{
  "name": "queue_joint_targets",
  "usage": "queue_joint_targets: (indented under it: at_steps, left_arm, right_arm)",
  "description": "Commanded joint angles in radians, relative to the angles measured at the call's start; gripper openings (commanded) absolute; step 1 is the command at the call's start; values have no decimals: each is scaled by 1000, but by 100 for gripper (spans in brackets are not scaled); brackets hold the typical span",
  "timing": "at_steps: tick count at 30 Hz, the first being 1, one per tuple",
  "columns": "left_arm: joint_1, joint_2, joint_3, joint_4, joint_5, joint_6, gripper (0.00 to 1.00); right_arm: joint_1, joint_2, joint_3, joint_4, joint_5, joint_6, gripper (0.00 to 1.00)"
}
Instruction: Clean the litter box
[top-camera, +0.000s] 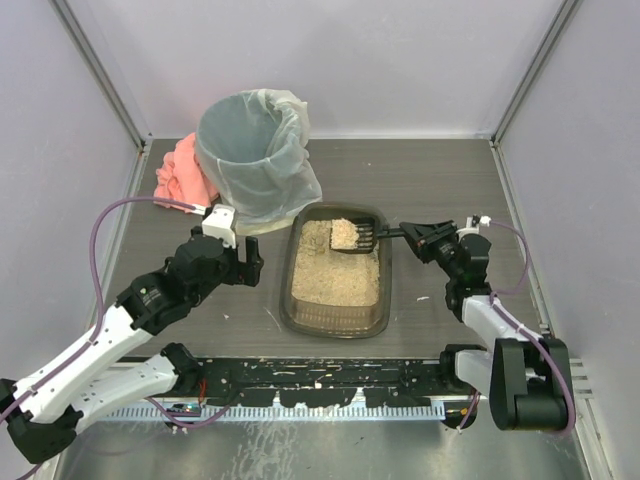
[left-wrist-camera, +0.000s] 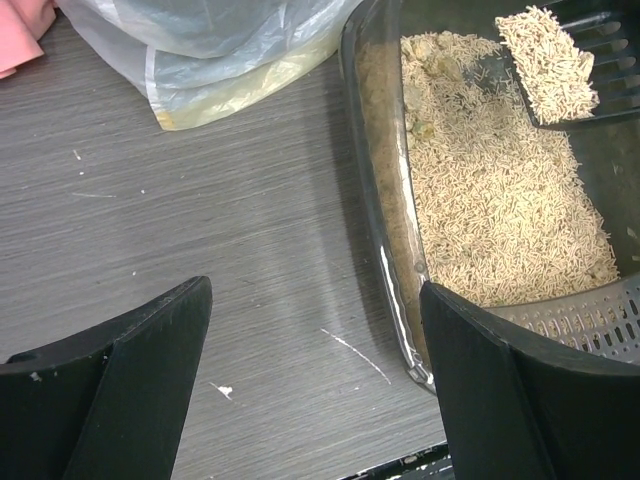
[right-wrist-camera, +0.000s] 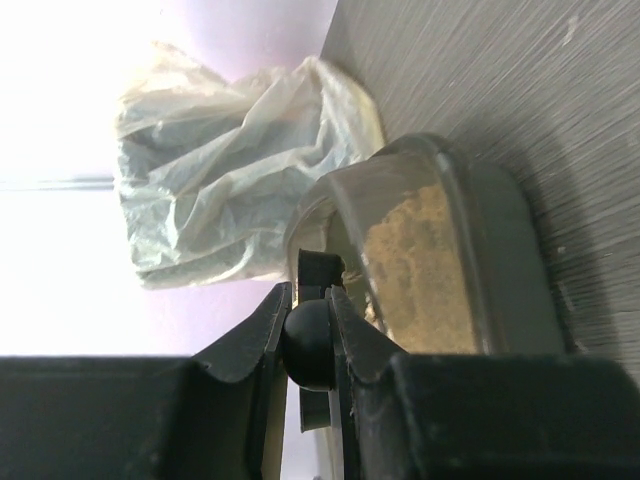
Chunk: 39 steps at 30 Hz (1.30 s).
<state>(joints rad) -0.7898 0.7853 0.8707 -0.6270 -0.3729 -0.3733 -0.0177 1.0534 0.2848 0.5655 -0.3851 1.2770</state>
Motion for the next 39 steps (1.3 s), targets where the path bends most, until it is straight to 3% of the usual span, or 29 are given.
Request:
queue_joint_targets:
  at_steps: [1, 4, 8, 11, 14, 19, 21, 25, 28, 32, 35, 39]
  left_arm:
    - [4, -33, 11, 1, -28, 7, 87]
    - [4, -32, 10, -2, -23, 5, 87]
    - [4, -33, 0, 11, -20, 1, 87]
    - [4, -18, 8, 15, -11, 1, 87]
    - [4, -15, 9, 11, -10, 0, 87]
    - [4, -19, 14, 3, -11, -2, 91]
    - [4, -29, -1, 11, -23, -3, 91]
    - [3, -29, 6, 1, -19, -4, 91]
    - [3, -34, -6, 8, -30, -4, 91]
    - [4, -23, 3, 7, -17, -6, 91]
    - [4, -26, -13, 28, -22, -5, 91]
    - [4, -14, 10, 4, -12, 4, 91]
  right_arm:
    - [3, 59, 3, 290, -169, 106, 1]
    - [-63, 45, -19, 297, -157, 134, 1]
    - [-19, 46, 44, 215, -165, 58, 1]
    - [-93, 34, 8, 229, -125, 108, 1]
    - [-28, 90, 61, 244, -166, 76, 1]
    - [-76, 116, -1, 359, -152, 172, 1]
    - [-20, 131, 38, 332, -187, 128, 1]
    - [-81, 95, -22, 354, -139, 173, 1]
    - [1, 105, 51, 292, -181, 92, 1]
    - [-75, 65, -16, 312, -121, 146, 1]
    - [17, 85, 49, 244, -147, 57, 1]
    - [-34, 48, -23, 307, -92, 136, 1]
